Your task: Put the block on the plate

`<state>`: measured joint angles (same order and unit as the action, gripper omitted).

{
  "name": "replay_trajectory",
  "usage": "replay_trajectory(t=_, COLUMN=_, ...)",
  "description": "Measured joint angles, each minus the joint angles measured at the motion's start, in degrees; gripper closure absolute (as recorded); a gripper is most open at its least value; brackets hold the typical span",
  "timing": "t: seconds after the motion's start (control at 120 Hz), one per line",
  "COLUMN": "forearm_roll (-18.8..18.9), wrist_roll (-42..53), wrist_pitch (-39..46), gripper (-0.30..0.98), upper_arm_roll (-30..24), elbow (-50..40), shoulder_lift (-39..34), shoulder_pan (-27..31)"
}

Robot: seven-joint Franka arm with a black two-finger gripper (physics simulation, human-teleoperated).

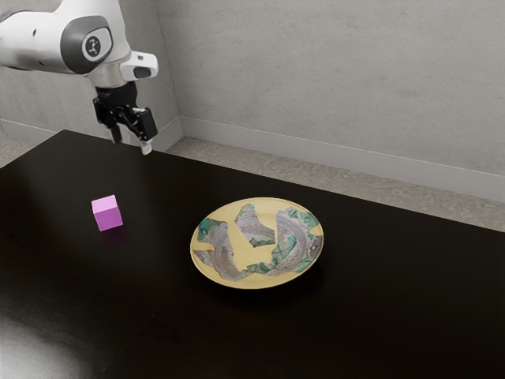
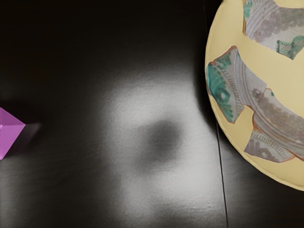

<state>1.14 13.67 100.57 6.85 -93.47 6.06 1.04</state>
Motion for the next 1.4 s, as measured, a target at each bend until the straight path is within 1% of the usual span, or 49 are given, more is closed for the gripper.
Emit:
replay_trajectory(t=0.308, forearm_roll=0.1, wrist_roll=1.0, wrist_pitch=0.5, gripper=0.00, upper_arm_roll=0.5, elbow=-0.7, shoulder_lift=-0.1, shoulder_pan=0.1)
replay_trajectory(t=0.458, forearm_roll=-0.3, wrist_roll=2.1, wrist_pitch=0.3, gripper=0.00, upper_arm_roll=2.5, elbow=-4.7, shoulder_lift=-0.4, shoulder_pan=3.2)
replay_trajectory(t=0.558, forearm_roll=0.0, wrist_roll=5.9, wrist_pitch=0.4, gripper=0.00, upper_arm_roll=3.1, elbow=-5.1, shoulder_lift=0.9, shoulder_pan=6.1)
replay_trajectory(t=0.642, forearm_roll=1.5, wrist_roll=10.8, wrist_pitch=0.9, gripper=0.00, upper_arm_roll=3.1, elbow=-5.2, shoulder_lift=2.6, shoulder_pan=7.5)
replay_trajectory(t=0.775, forearm_roll=3.1, wrist_roll=20.3, wrist_pitch=6.2, gripper=0.00, upper_arm_roll=3.2, elbow=-8.2, shoulder_lift=4.4, shoulder_pan=9.5)
replay_trajectory(t=0.908, forearm_roll=4.5, wrist_roll=29.4, wrist_pitch=12.7, gripper=0.00, upper_arm_roll=2.2, elbow=-7.6, shoulder_lift=9.1, shoulder_pan=12.6)
replay_trajectory(t=0.967, forearm_roll=4.8, wrist_roll=33.1, wrist_pitch=15.0, gripper=0.00, upper_arm_roll=-0.8, elbow=-4.7, shoulder_lift=12.8, shoulder_pan=15.9)
replay_trajectory(t=1.075, forearm_roll=4.6, wrist_roll=38.9, wrist_pitch=17.6, gripper=0.00, upper_arm_roll=-4.5, elbow=0.8, shoulder_lift=18.5, shoulder_pan=18.8)
replay_trajectory(t=1.167, forearm_roll=4.4, wrist_roll=43.1, wrist_pitch=18.9, gripper=0.00, upper_arm_roll=-7.8, elbow=3.6, shoulder_lift=22.2, shoulder_pan=22.9)
replay_trajectory(t=1.25, forearm_roll=4.4, wrist_roll=46.3, wrist_pitch=19.6, gripper=0.00, upper_arm_roll=-8.5, elbow=6.1, shoulder_lift=25.0, shoulder_pan=24.0)
replay_trajectory(t=1.4, forearm_roll=4.4, wrist_roll=51.0, wrist_pitch=20.7, gripper=0.00, upper_arm_roll=-8.7, elbow=8.9, shoulder_lift=28.7, shoulder_pan=24.2)
